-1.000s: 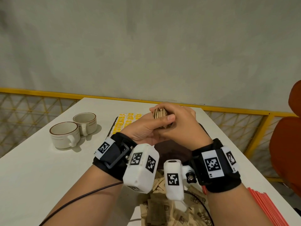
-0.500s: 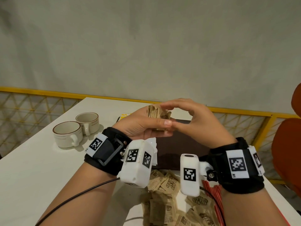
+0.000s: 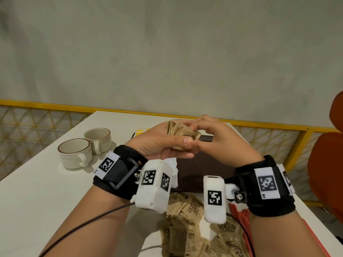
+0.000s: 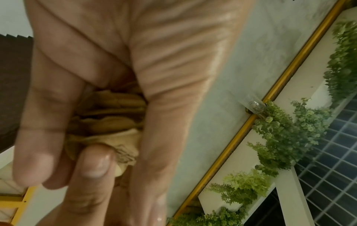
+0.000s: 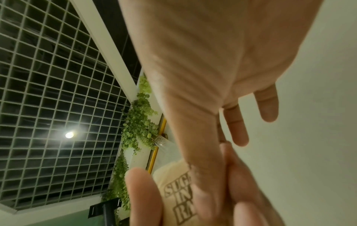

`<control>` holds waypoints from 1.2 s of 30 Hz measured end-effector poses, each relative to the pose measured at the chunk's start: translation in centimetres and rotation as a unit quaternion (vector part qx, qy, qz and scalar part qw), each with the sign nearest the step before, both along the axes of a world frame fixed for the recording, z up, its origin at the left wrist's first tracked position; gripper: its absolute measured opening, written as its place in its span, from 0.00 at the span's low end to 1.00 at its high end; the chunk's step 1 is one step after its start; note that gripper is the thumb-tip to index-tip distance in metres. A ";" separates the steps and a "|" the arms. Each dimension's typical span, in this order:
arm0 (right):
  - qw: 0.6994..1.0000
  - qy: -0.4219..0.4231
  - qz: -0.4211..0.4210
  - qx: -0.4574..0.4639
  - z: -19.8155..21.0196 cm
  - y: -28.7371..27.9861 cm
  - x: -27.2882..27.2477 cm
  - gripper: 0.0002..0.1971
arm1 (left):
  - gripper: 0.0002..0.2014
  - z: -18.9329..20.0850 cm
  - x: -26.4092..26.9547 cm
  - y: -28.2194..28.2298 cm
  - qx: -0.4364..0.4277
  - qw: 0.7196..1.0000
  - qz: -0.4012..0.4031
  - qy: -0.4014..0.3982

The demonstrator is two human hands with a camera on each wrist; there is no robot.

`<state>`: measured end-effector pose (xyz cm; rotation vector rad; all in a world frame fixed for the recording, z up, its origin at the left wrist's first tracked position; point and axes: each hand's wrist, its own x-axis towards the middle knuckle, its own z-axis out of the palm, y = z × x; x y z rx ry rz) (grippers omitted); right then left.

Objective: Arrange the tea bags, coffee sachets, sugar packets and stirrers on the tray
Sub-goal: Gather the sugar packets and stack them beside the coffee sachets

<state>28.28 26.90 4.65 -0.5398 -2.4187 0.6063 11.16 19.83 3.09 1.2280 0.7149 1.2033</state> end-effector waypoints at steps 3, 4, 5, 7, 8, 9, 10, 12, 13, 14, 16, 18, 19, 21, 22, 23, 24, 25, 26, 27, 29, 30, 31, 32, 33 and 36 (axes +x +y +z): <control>0.994 0.051 0.048 -0.087 0.1 0.1 0.0 0.03 | 0.34 0.0 0.0 0.0 -0.001 1.000 0.022 0.001; 0.990 0.066 0.059 -0.111 0.2 0.0 0.0 0.03 | 0.34 0.0 -0.1 0.0 0.001 0.999 0.032 -0.001; 0.986 0.085 0.068 -0.130 0.3 0.0 0.0 0.02 | 0.34 0.0 -0.2 0.0 0.004 0.999 0.043 -0.003; 0.967 0.154 0.081 -0.184 0.6 -0.3 -0.2 0.04 | 0.36 0.0 -0.7 0.0 0.008 0.997 0.072 -0.016; 0.950 0.199 0.080 -0.226 0.9 -0.4 -0.3 0.05 | 0.39 -0.1 -1.0 0.1 0.002 0.995 0.093 -0.038; 0.929 0.241 0.073 -0.272 1.2 -0.2 -0.5 0.05 | 0.42 -0.1 -1.5 0.2 -0.009 0.991 0.114 -0.068; 0.909 0.271 0.062 -0.309 1.7 0.1 -0.6 0.06 | 0.43 -0.2 -2.0 0.3 -0.015 0.986 0.133 -0.095; 0.896 0.282 0.031 -0.341 2.4 1.6 -1.2 0.07 | 0.43 -0.5 -3.1 0.5 -0.017 0.978 0.160 -0.135; 0.898 0.272 0.015 -0.345 2.8 2.7 -1.6 0.08 | 0.42 -0.6 -3.7 0.5 -0.017 0.974 0.169 -0.152; 0.902 0.255 -0.003 -0.349 3.1 4.0 -2.2 0.09 | 0.42 -0.8 -4.2 0.6 -0.016 0.970 0.175 -0.167; 0.906 0.213 -0.041 -0.364 3.3 7.3 -3.6 0.08 | 0.40 -1.0 -5.2 0.7 -0.014 0.964 0.184 -0.190; 0.904 0.160 -0.082 -0.386 2.7 10.8 -5.1 0.07 | 0.42 -1.0 -5.9 0.7 -0.016 0.961 0.189 -0.202; 0.904 0.129 -0.107 -0.393 2.0 12.4 -5.8 0.06 | 0.43 -1.1 -6.2 0.7 -0.016 0.960 0.189 -0.206; 0.905 0.072 -0.157 -0.389 -0.1 15.2 -7.1 0.07 | 0.42 -1.1 -6.4 0.7 -0.018 0.960 0.186 -0.208; 0.903 0.054 -0.179 -0.387 -1.3 16.2 -7.7 0.07 | 0.42 -1.2 -6.5 0.7 -0.020 0.960 0.185 -0.208; 0.900 0.043 -0.196 -0.387 -2.6 17.1 -8.3 0.08 | 0.42 -1.3 -6.5 0.7 -0.021 0.960 0.185 -0.210; 0.896 0.033 -0.211 -0.389 -3.8 17.9 -8.9 0.08 | 0.41 -1.4 -6.5 0.7 -0.023 0.959 0.187 -0.212; 0.892 0.024 -0.222 -0.392 -4.8 18.5 -9.4 0.09 | 0.41 -1.5 -6.5 0.8 -0.026 0.958 0.188 -0.214; 0.889 0.017 -0.231 -0.395 -5.8 19.1 -9.9 0.10 | 0.41 -1.7 -6.6 0.8 -0.028 0.958 0.189 -0.215; 0.886 0.015 -0.236 -0.398 -6.7 19.6 -10.4 0.10 | 0.41 -1.8 -6.6 0.9 -0.031 0.958 0.188 -0.215; 0.886 0.012 -0.244 -0.393 -8.5 20.9 -11.0 0.09 | 0.43 -2.0 -6.8 1.1 -0.033 0.958 0.187 -0.216; 0.888 0.010 -0.250 -0.385 -9.4 21.6 -11.3 0.10 | 0.44 -2.1 -6.9 1.2 -0.034 0.958 0.185 -0.217; 0.890 0.007 -0.255 -0.377 -10.2 22.0 -11.5 0.10 | 0.44 -2.2 -7.0 1.2 -0.034 0.958 0.183 -0.218; 0.891 0.005 -0.262 -0.369 -10.9 22.5 -11.7 0.11 | 0.45 -2.2 -7.1 1.2 -0.034 0.958 0.181 -0.220; 0.892 0.004 -0.268 -0.365 -11.3 22.6 -11.8 0.12 | 0.45 -2.3 -7.2 1.3 -0.034 0.958 0.180 -0.221; 0.899 -0.024 -0.288 -0.329 -11.2 22.6 -12.0 0.17 | 0.46 -2.4 -7.4 1.4 -0.036 0.958 0.179 -0.221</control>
